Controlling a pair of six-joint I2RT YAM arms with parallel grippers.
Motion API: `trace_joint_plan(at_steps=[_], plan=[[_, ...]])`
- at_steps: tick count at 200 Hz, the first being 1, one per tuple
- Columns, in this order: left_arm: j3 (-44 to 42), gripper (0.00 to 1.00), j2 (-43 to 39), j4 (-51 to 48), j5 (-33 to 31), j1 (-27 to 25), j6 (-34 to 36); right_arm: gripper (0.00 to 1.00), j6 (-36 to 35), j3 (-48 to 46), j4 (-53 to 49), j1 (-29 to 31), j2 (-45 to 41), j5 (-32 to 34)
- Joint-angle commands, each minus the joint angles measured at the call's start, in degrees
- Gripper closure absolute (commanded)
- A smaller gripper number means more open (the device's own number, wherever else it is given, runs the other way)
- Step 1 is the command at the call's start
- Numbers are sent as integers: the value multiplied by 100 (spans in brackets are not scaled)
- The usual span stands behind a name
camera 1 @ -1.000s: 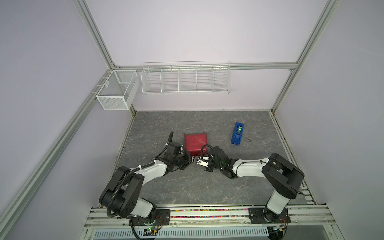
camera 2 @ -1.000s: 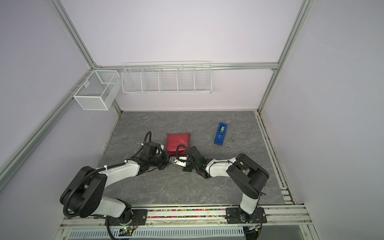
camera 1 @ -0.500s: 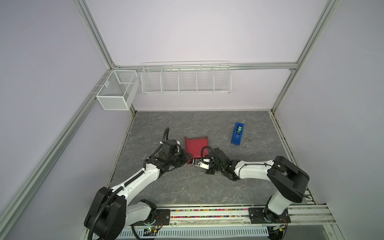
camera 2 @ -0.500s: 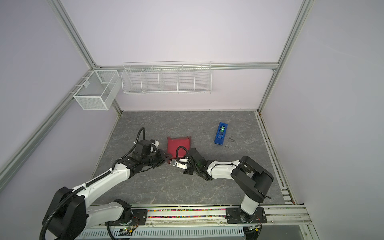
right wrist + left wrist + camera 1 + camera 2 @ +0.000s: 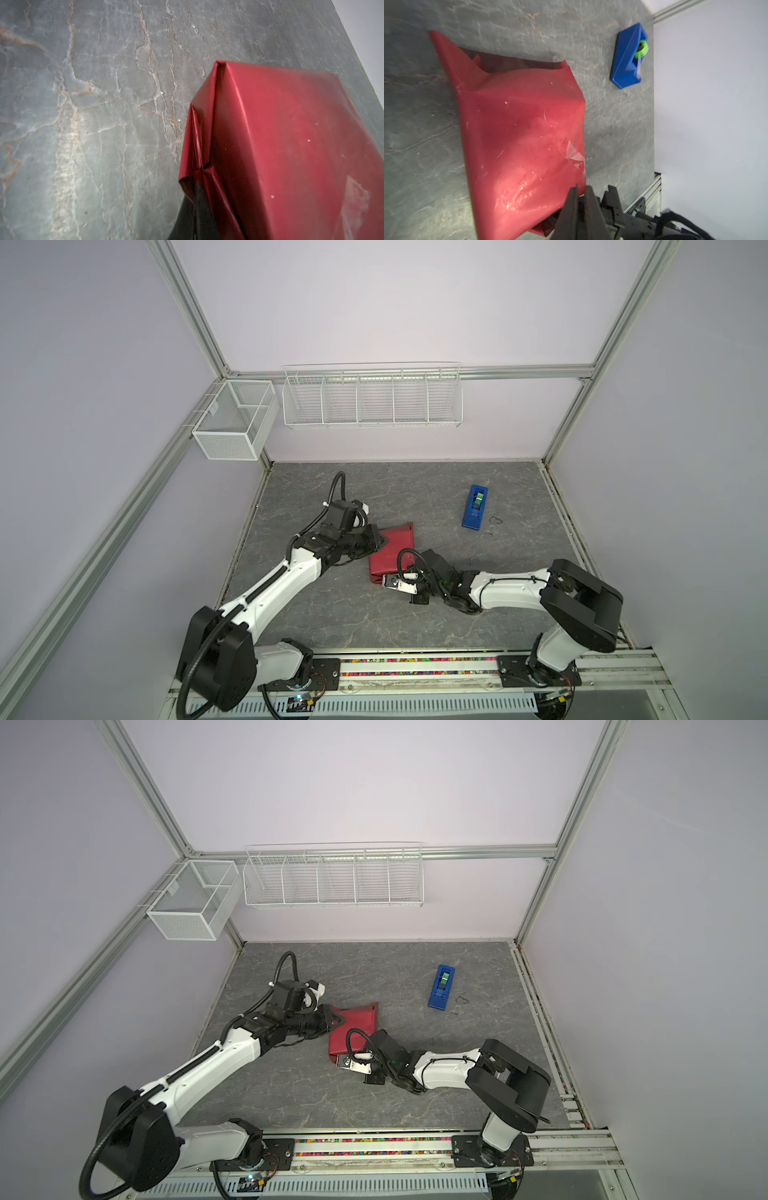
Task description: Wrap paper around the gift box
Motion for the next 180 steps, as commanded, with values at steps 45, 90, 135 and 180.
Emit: trace_joint_plan(at_steps=[45, 90, 135, 180], plan=[[-196, 97, 951, 95, 791, 16, 368, 94, -68, 6, 219, 21, -170, 436], [-179, 98, 1236, -217, 618, 16, 556, 94, -175, 112, 409, 3, -164, 677], [-179, 99, 1252, -384, 540, 16, 659, 94, -103, 72, 732, -56, -98, 1048], [-124, 99, 1212, -604, 476, 16, 771, 94, 25, 115, 788, -58, 51, 1268]])
